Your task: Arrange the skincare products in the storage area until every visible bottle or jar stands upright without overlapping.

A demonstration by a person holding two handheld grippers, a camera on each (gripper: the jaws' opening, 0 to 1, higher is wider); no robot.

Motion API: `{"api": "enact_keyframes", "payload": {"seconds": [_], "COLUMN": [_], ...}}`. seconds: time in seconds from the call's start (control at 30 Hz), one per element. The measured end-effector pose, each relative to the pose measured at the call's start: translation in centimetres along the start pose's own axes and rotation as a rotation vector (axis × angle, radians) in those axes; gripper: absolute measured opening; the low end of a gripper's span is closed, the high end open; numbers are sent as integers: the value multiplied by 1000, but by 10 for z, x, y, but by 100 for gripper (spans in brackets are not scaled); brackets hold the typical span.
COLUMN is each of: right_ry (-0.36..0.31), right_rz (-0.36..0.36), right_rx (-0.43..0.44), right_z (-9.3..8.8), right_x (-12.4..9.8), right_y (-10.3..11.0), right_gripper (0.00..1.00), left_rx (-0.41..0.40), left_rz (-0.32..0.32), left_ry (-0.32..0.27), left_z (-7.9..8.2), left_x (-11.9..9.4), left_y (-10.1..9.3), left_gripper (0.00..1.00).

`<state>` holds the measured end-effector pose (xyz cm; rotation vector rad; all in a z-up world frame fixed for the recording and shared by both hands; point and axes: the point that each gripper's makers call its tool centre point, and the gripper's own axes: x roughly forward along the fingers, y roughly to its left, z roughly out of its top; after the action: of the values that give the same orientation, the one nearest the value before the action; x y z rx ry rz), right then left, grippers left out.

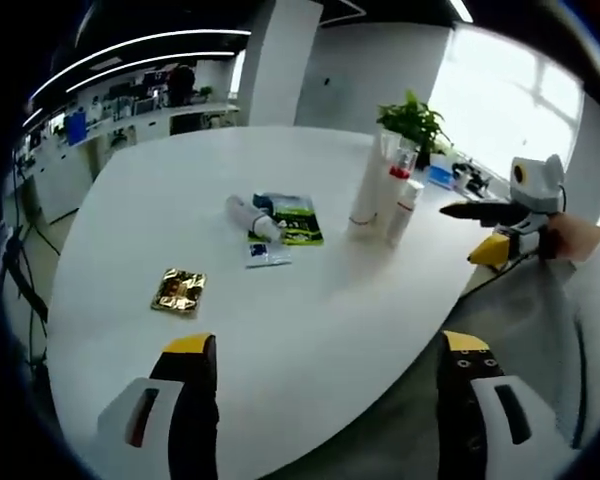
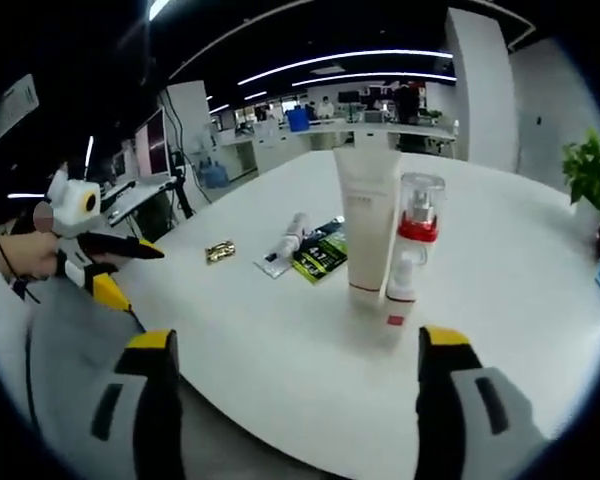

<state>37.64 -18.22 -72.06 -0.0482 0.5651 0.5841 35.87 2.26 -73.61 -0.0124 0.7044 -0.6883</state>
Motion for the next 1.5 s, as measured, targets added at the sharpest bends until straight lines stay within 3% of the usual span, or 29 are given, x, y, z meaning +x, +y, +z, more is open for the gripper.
{"api": "enact_keyframes", "payload": {"seconds": [0.4, 0.87, 1.13, 1.27, 1.5], "right_ry": [-34, -33, -37, -32, -28], "right_rz": [26, 15, -3, -7, -24], "right_rx": [-49, 14, 20, 13, 21], "right_z": [4, 3, 3, 2, 1], "right_x": [0, 0, -1, -1, -1], "right_y": [10, 3, 0, 0, -4], "right_gripper": [99, 99, 99, 99, 98], "left_rx": [9, -42, -59, -28, -23], "left_rz": [20, 47, 73, 78, 72], "left_ry": [25, 67, 64, 107, 115], "left_z": [-5, -11, 5, 6, 29], "left_x": [-2, 6, 24, 38, 69], "left_y": [2, 9, 18, 25, 32], "left_gripper": [95, 94, 93, 93, 92]}}
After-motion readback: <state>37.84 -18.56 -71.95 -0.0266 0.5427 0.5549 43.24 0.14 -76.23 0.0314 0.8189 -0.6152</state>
